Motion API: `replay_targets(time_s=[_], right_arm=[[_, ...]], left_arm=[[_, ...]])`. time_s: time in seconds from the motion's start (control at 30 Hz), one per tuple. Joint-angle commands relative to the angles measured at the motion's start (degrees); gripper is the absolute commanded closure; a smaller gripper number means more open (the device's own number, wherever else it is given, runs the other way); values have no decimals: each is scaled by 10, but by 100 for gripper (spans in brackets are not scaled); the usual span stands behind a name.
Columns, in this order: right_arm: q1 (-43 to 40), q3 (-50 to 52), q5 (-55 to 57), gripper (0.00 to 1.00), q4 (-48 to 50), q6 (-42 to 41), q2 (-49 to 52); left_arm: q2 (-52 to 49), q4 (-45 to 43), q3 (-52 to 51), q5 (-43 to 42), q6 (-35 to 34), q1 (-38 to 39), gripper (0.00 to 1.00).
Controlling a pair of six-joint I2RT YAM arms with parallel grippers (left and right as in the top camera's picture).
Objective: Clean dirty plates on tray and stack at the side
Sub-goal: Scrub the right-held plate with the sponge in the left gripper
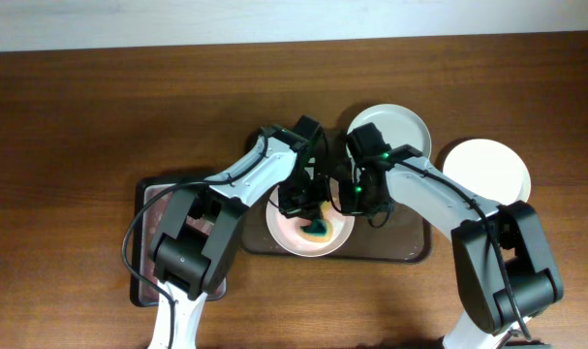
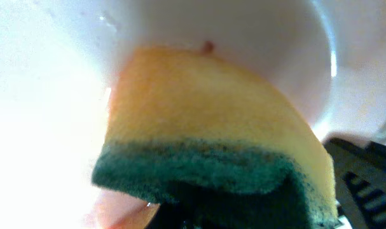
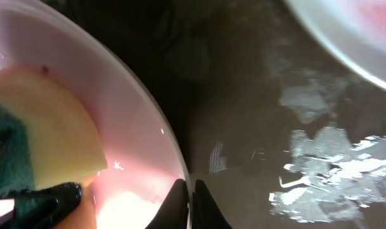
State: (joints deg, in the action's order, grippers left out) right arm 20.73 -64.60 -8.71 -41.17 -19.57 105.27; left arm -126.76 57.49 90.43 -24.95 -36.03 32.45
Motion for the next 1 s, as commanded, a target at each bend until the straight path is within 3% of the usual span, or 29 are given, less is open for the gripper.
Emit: replay_targets(time_s=[0.0, 0.3, 0.5, 0.63, 0.83, 0.97], right_arm=[[-1, 1, 18, 96, 1, -7, 5], [-1, 1, 19, 96, 4, -9, 5], [-1, 1, 18, 96, 5, -20, 5], [-1, 1, 18, 96, 5, -20, 5], [-1, 1, 18, 96, 9, -20, 5], [-1, 1, 17, 96, 9, -20, 5]], left_arm=[[-64, 51, -17, 236, -4, -6, 100], [-41, 111, 4, 251, -4, -9, 100], [-41, 25, 4, -21, -4, 19, 100], [-41, 25, 4, -69, -4, 34, 100], [-41, -24, 3, -108, -6, 49, 100], [-42, -28, -14, -17, -6, 51, 100]])
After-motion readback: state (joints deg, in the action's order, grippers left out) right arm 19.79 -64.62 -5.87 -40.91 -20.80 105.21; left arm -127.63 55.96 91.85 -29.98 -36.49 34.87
